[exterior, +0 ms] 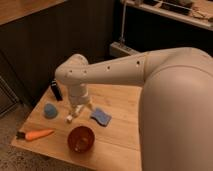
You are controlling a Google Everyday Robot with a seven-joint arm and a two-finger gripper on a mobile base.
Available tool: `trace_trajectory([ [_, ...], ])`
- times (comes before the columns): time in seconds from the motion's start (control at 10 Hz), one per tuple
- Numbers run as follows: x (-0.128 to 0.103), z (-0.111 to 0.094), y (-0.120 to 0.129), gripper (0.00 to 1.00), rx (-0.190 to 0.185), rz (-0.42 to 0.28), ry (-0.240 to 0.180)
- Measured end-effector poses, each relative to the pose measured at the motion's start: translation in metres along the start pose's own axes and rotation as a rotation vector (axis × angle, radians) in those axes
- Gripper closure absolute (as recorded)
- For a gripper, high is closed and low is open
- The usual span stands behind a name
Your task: Place the ceramic cup over the eraser
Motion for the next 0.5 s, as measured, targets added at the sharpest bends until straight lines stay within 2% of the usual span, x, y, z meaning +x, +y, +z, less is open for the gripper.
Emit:
trace_trajectory([
  [0.3,-0.017,-0.003,0.039,0.35,0.045,-0.080,-0.018],
  [0.5,-0.028,-0.002,0.078,0.35,0.062,-0.144,-0.029],
])
